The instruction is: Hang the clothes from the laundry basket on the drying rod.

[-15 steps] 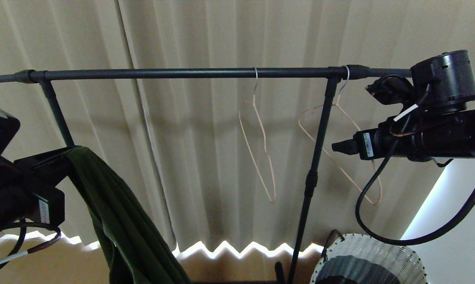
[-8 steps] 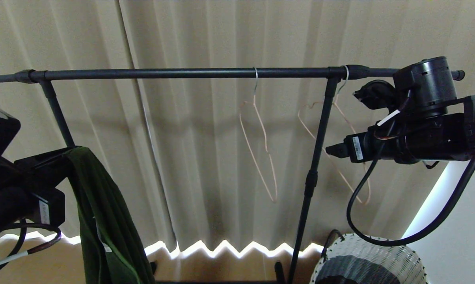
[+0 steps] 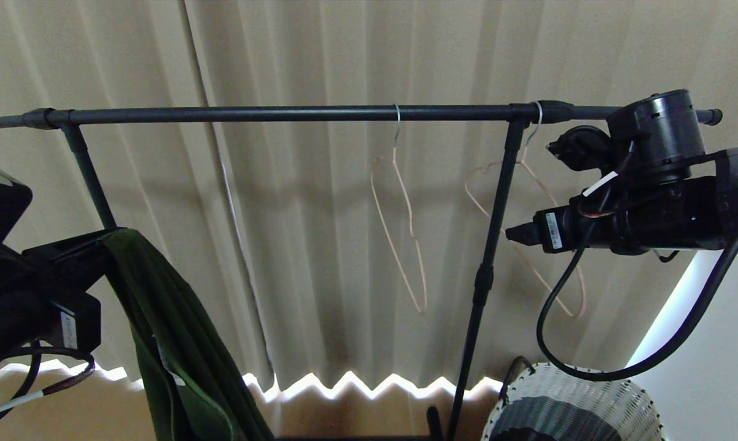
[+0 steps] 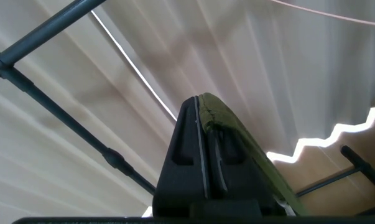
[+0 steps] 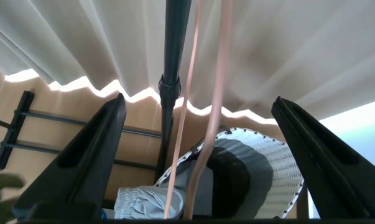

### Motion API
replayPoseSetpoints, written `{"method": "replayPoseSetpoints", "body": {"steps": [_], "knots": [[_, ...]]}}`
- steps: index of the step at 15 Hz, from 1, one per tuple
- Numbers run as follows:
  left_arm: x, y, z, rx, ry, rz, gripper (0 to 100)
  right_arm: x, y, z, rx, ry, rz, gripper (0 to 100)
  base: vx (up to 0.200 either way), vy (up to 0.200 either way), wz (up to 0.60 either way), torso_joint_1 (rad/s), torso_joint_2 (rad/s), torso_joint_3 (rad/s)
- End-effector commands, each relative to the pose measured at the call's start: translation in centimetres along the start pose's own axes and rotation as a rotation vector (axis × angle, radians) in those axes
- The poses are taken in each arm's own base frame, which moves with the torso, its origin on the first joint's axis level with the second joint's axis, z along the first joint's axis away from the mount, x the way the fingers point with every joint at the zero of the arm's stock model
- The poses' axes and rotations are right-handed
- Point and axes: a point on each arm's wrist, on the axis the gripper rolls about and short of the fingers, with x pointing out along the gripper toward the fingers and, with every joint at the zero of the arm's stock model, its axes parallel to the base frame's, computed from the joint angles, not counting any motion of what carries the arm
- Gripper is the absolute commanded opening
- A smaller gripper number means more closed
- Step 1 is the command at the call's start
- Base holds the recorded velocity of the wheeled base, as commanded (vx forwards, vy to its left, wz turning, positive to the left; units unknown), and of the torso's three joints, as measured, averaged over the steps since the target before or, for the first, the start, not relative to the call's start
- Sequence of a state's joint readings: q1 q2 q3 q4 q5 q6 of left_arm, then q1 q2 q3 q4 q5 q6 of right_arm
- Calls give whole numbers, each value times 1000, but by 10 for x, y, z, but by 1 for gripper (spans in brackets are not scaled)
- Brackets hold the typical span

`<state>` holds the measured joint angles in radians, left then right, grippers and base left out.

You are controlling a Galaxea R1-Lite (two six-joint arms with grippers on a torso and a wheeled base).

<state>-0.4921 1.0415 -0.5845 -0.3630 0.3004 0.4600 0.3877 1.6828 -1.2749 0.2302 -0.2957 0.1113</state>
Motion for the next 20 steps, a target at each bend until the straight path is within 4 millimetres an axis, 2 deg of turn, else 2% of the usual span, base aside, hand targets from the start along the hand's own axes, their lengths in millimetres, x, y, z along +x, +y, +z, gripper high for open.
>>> {"method": "replayPoseSetpoints", "body": {"steps": [1,10,17,20], "knots": [[-1,0,0,0,-2,1,0,-2,0,0,2,-4,1,0,0,0,0,0,0,0],[-2,0,-1,0,0,2,0,-4,-4,2,8,-18,-52,0,0,0,0,0,0,0],[-7,0,-5,6,0,4,0,-36,-15,14,70,-164,-123,0,0,0,0,0,0,0],[-7,0,-5,7,0,4,0,-43,-18,14,95,-187,-178,0,0,0,0,0,0,0]]}}
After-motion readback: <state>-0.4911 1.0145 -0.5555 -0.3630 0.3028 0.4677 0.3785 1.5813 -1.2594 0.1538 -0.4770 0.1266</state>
